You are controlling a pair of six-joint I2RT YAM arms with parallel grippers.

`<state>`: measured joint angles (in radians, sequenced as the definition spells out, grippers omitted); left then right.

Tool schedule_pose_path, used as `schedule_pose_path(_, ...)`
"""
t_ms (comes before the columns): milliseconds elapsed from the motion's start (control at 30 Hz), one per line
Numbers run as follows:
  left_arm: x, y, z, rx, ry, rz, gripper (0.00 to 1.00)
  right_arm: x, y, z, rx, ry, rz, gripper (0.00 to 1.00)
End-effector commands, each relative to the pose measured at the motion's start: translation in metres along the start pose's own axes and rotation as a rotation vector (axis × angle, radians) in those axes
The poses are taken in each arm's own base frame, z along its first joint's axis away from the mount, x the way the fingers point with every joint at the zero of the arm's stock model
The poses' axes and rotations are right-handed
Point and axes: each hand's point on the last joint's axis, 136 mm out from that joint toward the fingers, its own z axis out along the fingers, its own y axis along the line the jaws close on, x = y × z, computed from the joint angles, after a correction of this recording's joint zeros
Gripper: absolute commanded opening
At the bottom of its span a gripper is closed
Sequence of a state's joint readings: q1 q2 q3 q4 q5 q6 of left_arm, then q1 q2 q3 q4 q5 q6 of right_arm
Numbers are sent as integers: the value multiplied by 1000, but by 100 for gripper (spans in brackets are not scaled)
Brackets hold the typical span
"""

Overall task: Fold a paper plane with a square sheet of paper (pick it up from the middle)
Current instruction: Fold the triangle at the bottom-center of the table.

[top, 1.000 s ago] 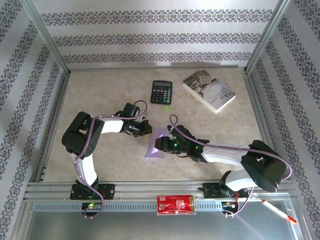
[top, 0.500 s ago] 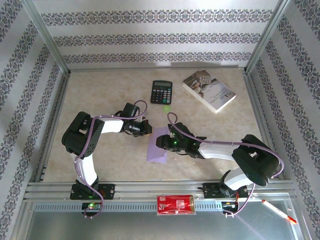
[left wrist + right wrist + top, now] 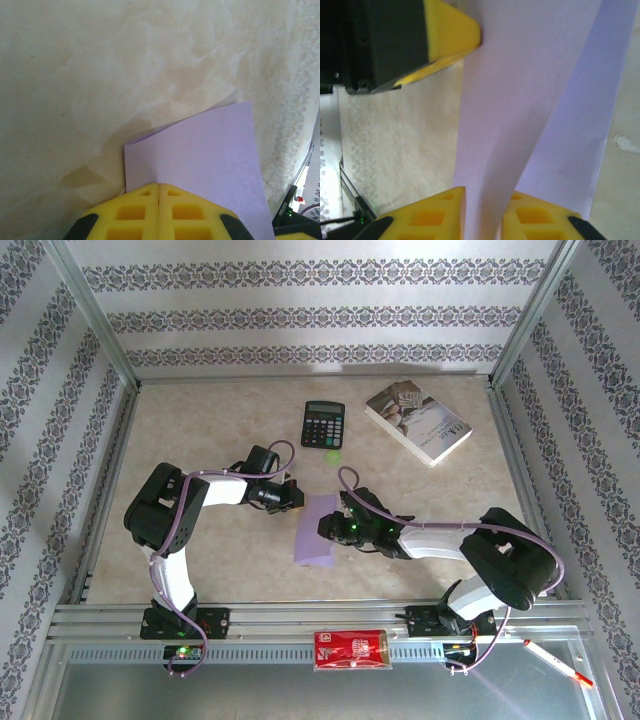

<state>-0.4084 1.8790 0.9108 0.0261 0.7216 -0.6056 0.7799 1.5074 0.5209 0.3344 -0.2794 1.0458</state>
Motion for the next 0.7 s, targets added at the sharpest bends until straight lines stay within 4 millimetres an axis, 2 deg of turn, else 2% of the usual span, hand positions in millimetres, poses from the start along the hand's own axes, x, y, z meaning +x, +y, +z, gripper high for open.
schedule_pose_path(0, 42, 46, 17, -133, 130, -90, 0, -21, 7, 6, -26, -32, 39, 17)
schedule_pose_path(100, 41, 45, 17, -130, 128, -89, 0, -30, -4, 10, 2, -29, 103, 8)
schedule_pose_path(200, 33, 34, 12, -105, 99, -77, 0, -31, -13, 10, 13, -30, 174, 6)
schedule_pose_path(333, 16, 2, -7, -27, -16, -21, 27, -22, -19, 5, 31, -15, 256, 2)
schedule_pose_path(367, 12, -7, -17, -14, -65, 7, 35, -19, -22, 4, 42, -11, 276, 2)
schedule_pose_path(433, 11, -22, -35, -24, -153, 88, 45, -15, -27, 0, 68, -2, 297, 1)
schedule_pose_path(533, 34, -38, -57, -112, -274, 310, 53, -9, -36, -8, 103, 6, 337, 1)
schedule_pose_path(667, 90, -56, -66, -223, -352, 628, 64, -8, -43, -13, 117, 13, 406, 2)
